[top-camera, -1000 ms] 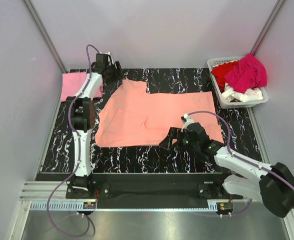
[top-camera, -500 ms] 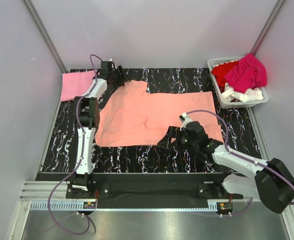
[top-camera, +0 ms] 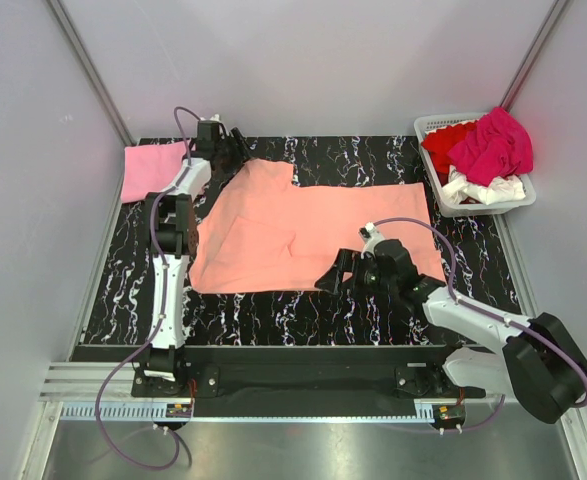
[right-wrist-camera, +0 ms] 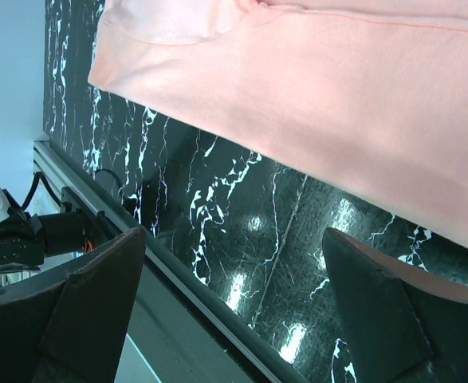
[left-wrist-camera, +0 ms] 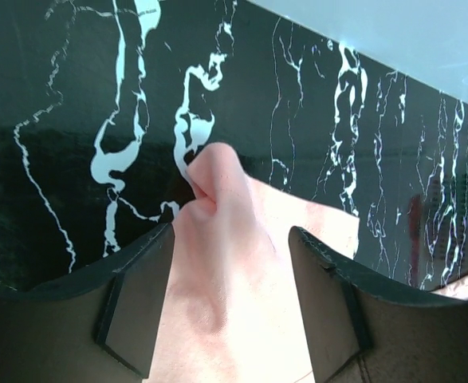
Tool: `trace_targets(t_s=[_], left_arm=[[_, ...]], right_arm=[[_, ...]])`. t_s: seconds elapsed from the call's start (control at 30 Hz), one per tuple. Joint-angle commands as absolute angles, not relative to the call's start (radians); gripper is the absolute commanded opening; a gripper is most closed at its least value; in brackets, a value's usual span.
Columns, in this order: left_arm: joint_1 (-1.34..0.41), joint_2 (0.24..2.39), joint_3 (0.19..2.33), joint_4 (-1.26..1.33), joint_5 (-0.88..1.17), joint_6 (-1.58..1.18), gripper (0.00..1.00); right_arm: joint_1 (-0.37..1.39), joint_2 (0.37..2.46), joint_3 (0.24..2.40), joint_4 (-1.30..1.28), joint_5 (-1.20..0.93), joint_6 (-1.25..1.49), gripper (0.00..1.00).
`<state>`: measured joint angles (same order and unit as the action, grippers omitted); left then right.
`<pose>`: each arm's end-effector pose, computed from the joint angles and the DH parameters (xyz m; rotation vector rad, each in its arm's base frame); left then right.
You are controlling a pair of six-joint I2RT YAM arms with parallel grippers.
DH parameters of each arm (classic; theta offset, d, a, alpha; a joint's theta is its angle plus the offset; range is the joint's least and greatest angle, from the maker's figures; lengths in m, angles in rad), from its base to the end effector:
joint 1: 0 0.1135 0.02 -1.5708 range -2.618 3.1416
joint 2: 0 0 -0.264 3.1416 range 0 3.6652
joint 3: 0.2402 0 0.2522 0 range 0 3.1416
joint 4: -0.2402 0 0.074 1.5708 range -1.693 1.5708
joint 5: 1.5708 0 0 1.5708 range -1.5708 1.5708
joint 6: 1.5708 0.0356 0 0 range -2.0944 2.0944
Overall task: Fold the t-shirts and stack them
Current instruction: Fold the tshirt
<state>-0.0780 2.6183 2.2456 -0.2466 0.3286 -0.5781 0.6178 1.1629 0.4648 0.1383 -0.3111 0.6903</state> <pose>0.5837 -0.0571 0.1496 -0.3686 2.2162 -0.7229 0.1836 0.1438 0.1871 -0.1160 2.3034 1.0596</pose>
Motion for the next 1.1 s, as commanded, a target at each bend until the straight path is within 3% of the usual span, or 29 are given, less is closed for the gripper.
trace_targets(t_s=[0.0,0.47,0.63,0.67,0.73,0.77,0.8,0.9,1.07], left_arm=[[-0.069,2.62,2.296,-0.206,0.302,-0.561,0.64],[-0.084,2.681,2.338,-0.189,0.325,-0.633,0.6],[-0.092,2.66,2.295,-0.172,0.325,-0.64,0.4],[-0.092,2.661,2.301,-0.175,0.324,-0.638,0.28],[-0.091,2.666,2.33,-0.182,0.322,-0.632,0.15],[-0.091,2.662,2.341,-0.19,0.325,-0.63,0.05],[-0.091,2.657,2.347,-0.201,0.334,-0.629,0.01],[-0.091,2.577,2.306,-0.207,0.351,-0.626,0.0],[-0.089,2.285,2.012,-0.198,0.334,-0.591,0.0]], right_arm=[[0.598,1.169,0.472,0.196,-0.348,0.696,1.0],[0.558,1.213,0.474,0.23,-0.408,0.709,1.0],[0.549,1.227,0.477,0.233,-0.422,0.713,1.0],[0.548,1.229,0.477,0.233,-0.422,0.713,1.0],[0.548,1.23,0.477,0.233,-0.422,0.715,1.0],[0.546,1.229,0.477,0.233,-0.422,0.716,1.0],[0.543,1.23,0.477,0.233,-0.423,0.715,1.0],[0.537,1.226,0.476,0.227,-0.42,0.718,1.0],[0.519,1.152,0.457,0.187,-0.355,0.747,1.0]])
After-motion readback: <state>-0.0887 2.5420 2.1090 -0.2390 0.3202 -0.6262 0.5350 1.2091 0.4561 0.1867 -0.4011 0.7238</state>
